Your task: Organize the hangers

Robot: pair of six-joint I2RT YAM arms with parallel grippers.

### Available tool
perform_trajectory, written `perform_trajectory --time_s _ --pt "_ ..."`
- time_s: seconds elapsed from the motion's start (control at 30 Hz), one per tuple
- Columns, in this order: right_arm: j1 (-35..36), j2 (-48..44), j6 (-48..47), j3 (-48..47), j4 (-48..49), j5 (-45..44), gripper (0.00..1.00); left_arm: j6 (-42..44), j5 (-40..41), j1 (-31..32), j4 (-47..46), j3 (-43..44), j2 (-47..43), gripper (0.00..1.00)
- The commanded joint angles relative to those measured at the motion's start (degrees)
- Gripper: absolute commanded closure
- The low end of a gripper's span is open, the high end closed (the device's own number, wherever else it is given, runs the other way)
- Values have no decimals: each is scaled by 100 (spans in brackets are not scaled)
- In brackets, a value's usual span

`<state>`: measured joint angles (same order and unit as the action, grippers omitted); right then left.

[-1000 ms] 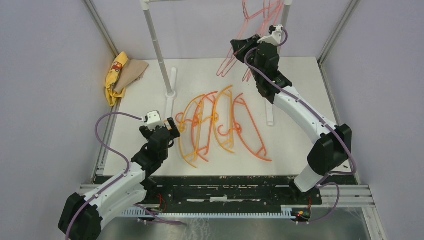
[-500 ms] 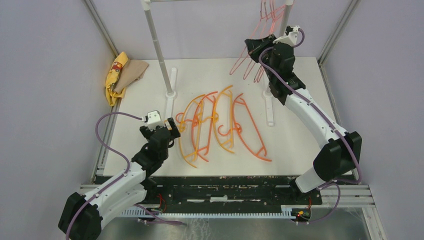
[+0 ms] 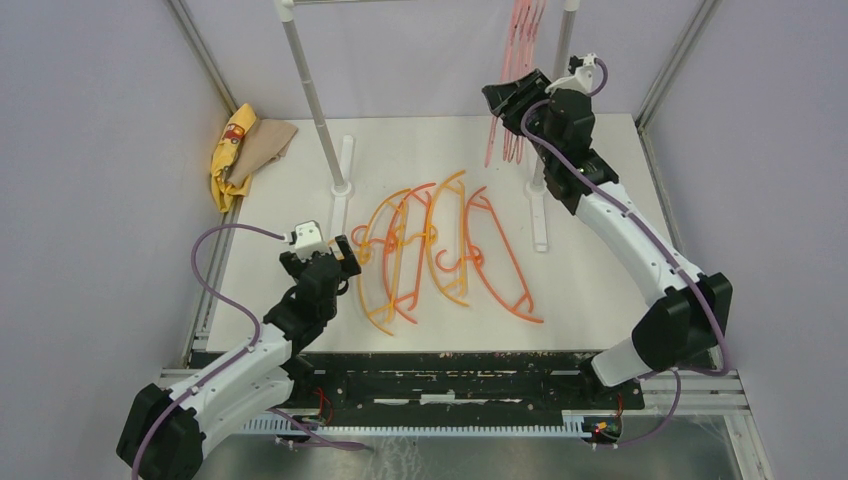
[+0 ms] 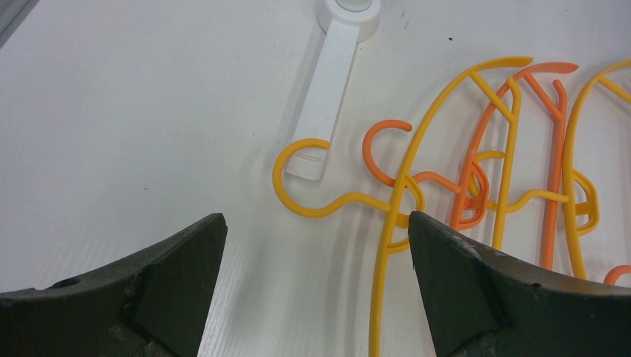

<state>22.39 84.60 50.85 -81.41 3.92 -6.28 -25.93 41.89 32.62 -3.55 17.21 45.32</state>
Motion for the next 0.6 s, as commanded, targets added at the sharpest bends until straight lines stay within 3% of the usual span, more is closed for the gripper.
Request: perform_trajectory --time_s 0.0,0.37,0.57 --pt "80 -1041 -615 275 -26 -68 43 -61 91 12 -308 177 76 2" --pt "472 -2490 -2384 916 -904 -1222 33 -55 94 7 -392 230 424 2" --pt "892 -2162 -3427 383 -1515 -62 35 -44 119 8 -449 228 524 2"
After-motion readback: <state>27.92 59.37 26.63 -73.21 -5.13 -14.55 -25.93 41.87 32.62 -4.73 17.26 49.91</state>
